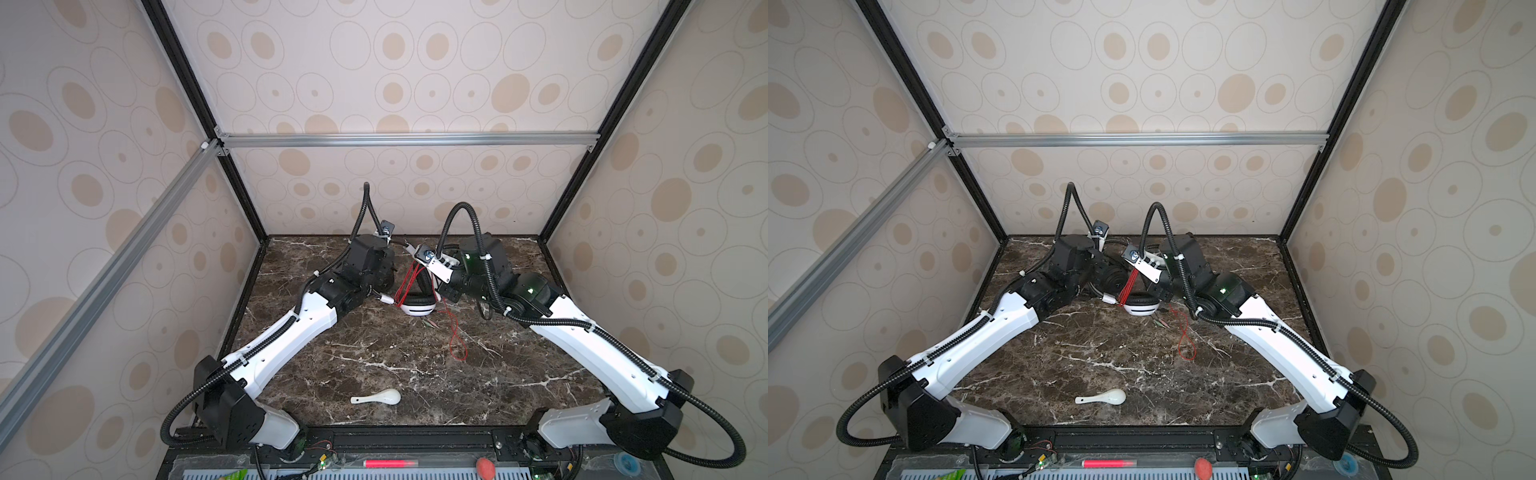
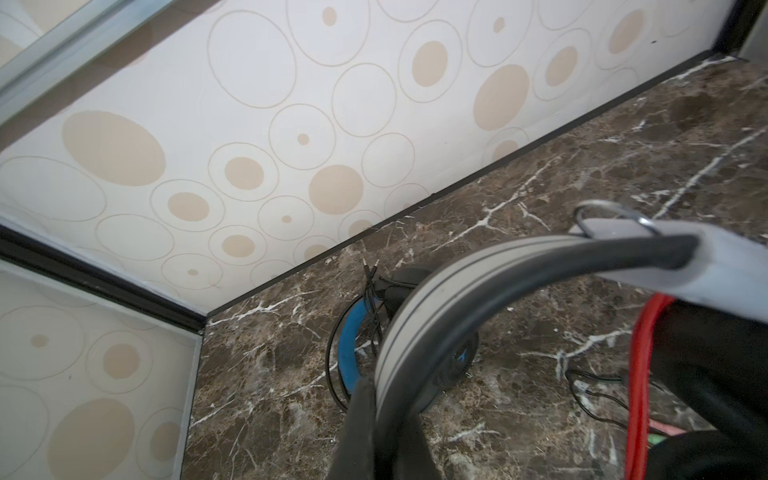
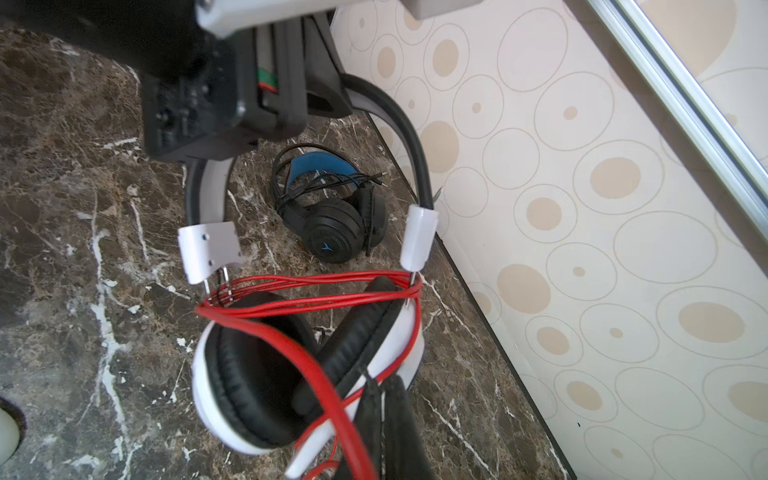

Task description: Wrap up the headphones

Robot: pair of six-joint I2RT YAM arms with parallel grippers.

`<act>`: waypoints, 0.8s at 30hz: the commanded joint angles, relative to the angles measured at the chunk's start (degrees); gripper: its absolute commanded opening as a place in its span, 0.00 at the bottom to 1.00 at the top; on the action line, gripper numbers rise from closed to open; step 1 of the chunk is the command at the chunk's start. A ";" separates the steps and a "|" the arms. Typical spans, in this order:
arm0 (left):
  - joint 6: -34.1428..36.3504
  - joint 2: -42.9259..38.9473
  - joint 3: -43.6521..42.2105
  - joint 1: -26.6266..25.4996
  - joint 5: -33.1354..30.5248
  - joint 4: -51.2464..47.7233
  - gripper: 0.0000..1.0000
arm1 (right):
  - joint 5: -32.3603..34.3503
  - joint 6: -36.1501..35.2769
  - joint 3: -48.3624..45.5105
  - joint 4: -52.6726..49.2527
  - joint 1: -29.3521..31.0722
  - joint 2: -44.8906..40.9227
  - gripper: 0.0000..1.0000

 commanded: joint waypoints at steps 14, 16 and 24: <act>-2.76 -5.99 -0.75 -0.56 15.53 -1.41 0.00 | -3.90 2.05 2.30 0.94 -6.14 0.74 0.01; -2.56 -6.27 -0.19 -0.59 18.00 -2.42 0.00 | -3.45 2.33 2.29 1.42 -6.43 1.05 0.01; -3.33 -7.90 2.29 -0.59 22.98 -5.86 0.00 | -2.86 4.76 1.30 3.32 -8.47 1.03 0.03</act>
